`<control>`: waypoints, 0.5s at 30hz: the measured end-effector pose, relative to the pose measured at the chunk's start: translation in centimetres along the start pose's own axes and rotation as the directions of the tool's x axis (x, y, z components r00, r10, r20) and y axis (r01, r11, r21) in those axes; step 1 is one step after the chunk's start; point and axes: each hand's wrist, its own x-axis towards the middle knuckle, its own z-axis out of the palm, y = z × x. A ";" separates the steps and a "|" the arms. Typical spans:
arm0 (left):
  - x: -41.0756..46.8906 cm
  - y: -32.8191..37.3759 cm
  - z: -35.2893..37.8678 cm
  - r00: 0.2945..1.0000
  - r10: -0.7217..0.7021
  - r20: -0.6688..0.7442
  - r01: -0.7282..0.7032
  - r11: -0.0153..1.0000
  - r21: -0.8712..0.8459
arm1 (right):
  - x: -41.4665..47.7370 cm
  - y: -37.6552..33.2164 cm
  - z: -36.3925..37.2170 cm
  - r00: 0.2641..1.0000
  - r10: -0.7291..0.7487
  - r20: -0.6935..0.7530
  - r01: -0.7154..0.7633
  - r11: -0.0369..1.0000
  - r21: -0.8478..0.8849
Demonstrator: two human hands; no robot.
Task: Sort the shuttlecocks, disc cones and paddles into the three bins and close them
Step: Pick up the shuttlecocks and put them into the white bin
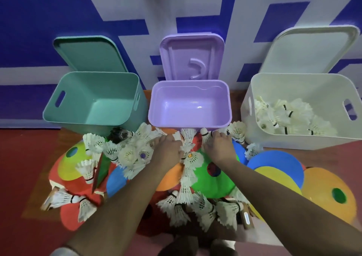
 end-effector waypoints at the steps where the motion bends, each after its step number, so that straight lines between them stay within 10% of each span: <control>1: 0.2 -0.1 0.2 1.000 0.016 -0.005 -0.016 1.000 -0.015 | 0.2 0.1 0.3 1.000 0.005 -0.002 -0.005 1.000 -0.015; 15: -0.3 1.9 -8.1 0.995 0.002 -0.096 -0.062 0.779 -0.623 | -4.8 0.3 -10.6 0.968 0.033 -0.248 0.054 0.940 0.336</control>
